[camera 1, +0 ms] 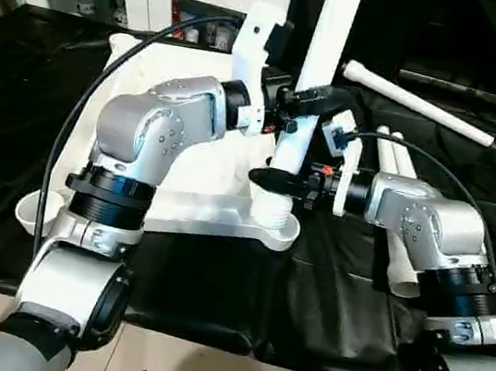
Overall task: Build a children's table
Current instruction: Pick table leg
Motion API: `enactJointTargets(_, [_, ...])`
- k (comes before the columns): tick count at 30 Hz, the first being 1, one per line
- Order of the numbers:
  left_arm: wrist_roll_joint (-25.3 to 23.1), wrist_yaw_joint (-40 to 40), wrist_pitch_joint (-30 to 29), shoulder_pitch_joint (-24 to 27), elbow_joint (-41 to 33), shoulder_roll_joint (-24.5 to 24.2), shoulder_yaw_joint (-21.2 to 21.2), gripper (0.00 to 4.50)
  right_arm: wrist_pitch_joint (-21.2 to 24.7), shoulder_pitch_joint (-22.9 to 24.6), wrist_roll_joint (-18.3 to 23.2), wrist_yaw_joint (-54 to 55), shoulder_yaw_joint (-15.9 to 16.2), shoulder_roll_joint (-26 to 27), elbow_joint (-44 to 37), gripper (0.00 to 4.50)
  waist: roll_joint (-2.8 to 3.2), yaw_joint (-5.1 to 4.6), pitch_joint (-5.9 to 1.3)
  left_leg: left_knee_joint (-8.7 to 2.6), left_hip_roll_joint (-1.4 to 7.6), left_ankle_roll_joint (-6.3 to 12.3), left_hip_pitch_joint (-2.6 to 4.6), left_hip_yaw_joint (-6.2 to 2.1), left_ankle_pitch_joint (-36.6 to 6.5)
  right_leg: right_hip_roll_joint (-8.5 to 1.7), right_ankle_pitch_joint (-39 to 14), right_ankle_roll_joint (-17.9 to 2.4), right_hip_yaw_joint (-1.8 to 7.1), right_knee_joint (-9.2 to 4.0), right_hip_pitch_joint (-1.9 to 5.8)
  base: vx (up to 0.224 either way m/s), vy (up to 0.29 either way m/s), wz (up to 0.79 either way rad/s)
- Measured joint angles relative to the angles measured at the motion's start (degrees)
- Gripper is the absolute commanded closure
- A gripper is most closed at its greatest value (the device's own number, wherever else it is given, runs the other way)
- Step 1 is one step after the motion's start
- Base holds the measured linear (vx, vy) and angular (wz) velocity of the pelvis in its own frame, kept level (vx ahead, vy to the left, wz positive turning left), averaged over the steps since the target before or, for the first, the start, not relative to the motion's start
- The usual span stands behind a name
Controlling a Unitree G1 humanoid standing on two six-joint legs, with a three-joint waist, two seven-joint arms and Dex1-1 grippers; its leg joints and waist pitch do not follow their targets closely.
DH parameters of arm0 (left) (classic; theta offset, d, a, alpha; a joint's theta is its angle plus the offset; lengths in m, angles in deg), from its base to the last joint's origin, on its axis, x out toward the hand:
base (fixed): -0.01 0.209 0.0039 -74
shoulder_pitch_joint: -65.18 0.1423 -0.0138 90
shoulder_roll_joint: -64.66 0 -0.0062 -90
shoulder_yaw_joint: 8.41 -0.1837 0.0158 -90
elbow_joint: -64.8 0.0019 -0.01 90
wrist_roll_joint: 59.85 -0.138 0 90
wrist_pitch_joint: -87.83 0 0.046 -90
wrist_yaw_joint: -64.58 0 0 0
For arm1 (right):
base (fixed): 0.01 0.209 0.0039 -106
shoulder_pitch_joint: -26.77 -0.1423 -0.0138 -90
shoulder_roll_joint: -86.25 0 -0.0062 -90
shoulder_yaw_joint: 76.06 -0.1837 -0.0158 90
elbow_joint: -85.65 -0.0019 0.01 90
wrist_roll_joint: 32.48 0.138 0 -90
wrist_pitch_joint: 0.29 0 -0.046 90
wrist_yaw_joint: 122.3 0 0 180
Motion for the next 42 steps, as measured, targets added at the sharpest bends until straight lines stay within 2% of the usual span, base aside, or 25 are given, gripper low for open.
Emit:
enactJointTargets(6, [-0.2, 0.0, 0.0, 0.0, 0.0, -0.1, 0.1, 2.67, 0.0, 0.0, 0.1, -0.2, 0.1, 0.2, -0.1, 2.49, 0.0, 0.01, 0.0, 0.0, 0.0, 0.0, 0.0, 0.0, 0.0, 0.0, 0.0, 0.0, 0.0, 0.01, 0.0, 0.0, 0.0, 0.0])
enactJointTargets(13, [-0.2, 0.2, 0.1, 0.0, 0.3, 0.1, 0.5, 2.67, 0.0, 0.0, 0.1, -0.1, 0.1, 0.3, -0.1, 2.56, 0.0, 0.02, 0.0, 0.01, 0.0, 0.0, 0.0, 0.0, 0.0, 0.0, 0.0, 0.0, 0.0, 0.01, 0.0, 0.0, 0.0, 0.0])
enactJointTargets(14, [-0.2, 0.2, 0.2, 0.0, 0.3, 0.1, 0.4, 2.32, 0.0, 0.0, 0.1, -0.1, 0.1, 0.3, -0.1, 2.57, 0.0, 0.03, 0.0, 0.01, 0.0, 0.0, 0.0, 0.0, 0.0, 0.0, 0.0, 0.0, 0.0, 0.01, 0.0, 0.0, 0.0, 0.0])
enactJointTargets(16, [-0.1, 0.4, 0.0, 0.0, 0.3, 0.3, 0.8, 1.97, -0.2, 0.0, 0.1, 0.0, 0.0, 0.5, -0.1, 2.57, 0.0, 0.02, 0.0, 0.02, 0.0, 0.0, 0.0, 0.0, 0.0, 0.0, 0.0, 0.0, 0.0, 0.01, 0.0, 0.0, 0.0, 0.0])
enactJointTargets(20, [1.6, 0.6, -0.3, 0.0, 0.5, 0.8, 3.0, 1.79, -0.3, 0.1, 0.0, 0.6, -0.1, 0.7, 0.0, 2.57, 0.0, 0.03, 0.0, 0.03, 0.0, 0.0, 0.0, 0.0, 0.0, 0.0, 0.0, 0.0, 0.0, 0.03, 0.0, 0.0, 0.0, 0.0])
enactJointTargets(23, [1.7, 1.6, 2.8, 0.0, 0.6, 2.0, 4.6, 1.58, -0.5, 0.2, 0.0, 1.4, -1.3, 1.1, 0.0, 2.57, 0.0, 0.08, 0.0, 0.05, 0.0, 0.0, -0.01, -0.01, 0.0, 0.0, 0.0, 0.0, 0.0, 0.03, 0.0, 0.0, 0.0, 0.0])
enactJointTargets(25, [1.7, 1.9, 7.1, 0.0, 0.6, 3.0, 5.8, 1.56, -1.4, 0.2, 0.1, 2.3, -2.1, 2.0, 0.0, 2.57, 0.0, 0.08, 0.0, 0.05, 0.0, 0.0, 0.0, -0.01, 0.0, 0.0, 0.0, 0.0, 0.0, 0.03, 0.01, 0.0, 0.0, 0.0])
enactJointTargets(28, [3.1, 1.8, 9.5, 0.0, 0.8, 4.2, 7.8, 1.56, -2.3, 0.2, 0.2, 3.2, -3.3, 2.8, 0.0, 2.57, 0.01, 0.07, 0.0, 0.06, 0.01, 0.0, 0.0, -0.01, 0.0, 0.0, 0.0, 0.0, 0.0, 0.04, 0.01, 0.0, 0.0, 0.0])
enactJointTargets(29, [5.9, 2.1, 10.2, 0.0, 1.5, 6.2, 11.2, 1.56, -3.6, 0.2, 0.8, 4.9, -5.2, 3.9, 0.5, 2.57, 0.01, 0.08, -0.01, 0.08, 0.01, 0.0, 0.0, -0.01, 0.0, 0.0, 0.0, 0.0, 0.0, 0.05, 0.01, 0.0, 0.0, 0.0])
enactJointTargets(31, [8.0, 2.7, 10.9, 0.4, 2.2, 7.5, 14.1, 1.56, -4.9, 0.2, 1.5, 6.9, -7.1, 4.9, 0.6, 2.57, 0.02, 0.07, -0.01, 0.1, 0.01, 0.0, 0.0, -0.01, 0.0, 0.0, 0.0, 0.0, 0.0, 0.05, 0.01, 0.0, 0.0, 0.0])
enactJointTargets(35, [8.6, 3.8, 13.8, 3.8, 1.9, 7.5, 15.2, 1.56, -7.8, 0.2, 0.8, 12.0, -9.3, 5.3, 0.7, 2.57, 0.04, 0.04, -0.02, 0.1, 0.02, 0.0, 0.02, -0.01, 0.0, 0.0, 0.1, 0.0, 0.0, 0.05, 0.02, 0.0, 0.0, 0.0])
enactJointTargets(38, [-1.4, 7.5, 20.4, 9.9, -0.4, 2.9, 10.3, 1.56, -13.2, 1.8, -4.2, 20.0, -9.8, 5.2, 0.5, 2.57, 0.1, -0.1, -0.06, 0.05, 0.04, -0.02, 0.06, -0.02, 0.0, 0.0, 0.1, 0.0, -0.01, 0.02, 0.04, 0.0, 0.0, 0.0])
enactJointTargets(39, [-6.7, 9.2, 23.2, 13.1, -1.3, 0.1, 8.1, 1.56, -16.0, 3.4, -7.0, 23.7, -10.2, 5.1, 0.3, 2.57, 0.11, -0.15, -0.06, 0.05, 0.05, -0.04, 0.08, -0.02, 0.0, 0.01, 0.0, 0.0, -0.01, 0.02, 0.03, 0.0, 0.0, 0.0])
enactJointTargets(42, [-15.6, 15.0, 26.2, 20.2, -2.9, -2.9, 6.7, 1.56, -21.9, 7.8, -12.8, 30.3, -10.0, 5.0, -0.8, 2.57, 0.18, -0.31, -0.04, 0.02, 0.05, -0.06, 0.0, -0.01, 0.0, 0.02, 0.0, 0.1, -0.01, -0.01, -0.02, 0.0, 0.0, 0.0])
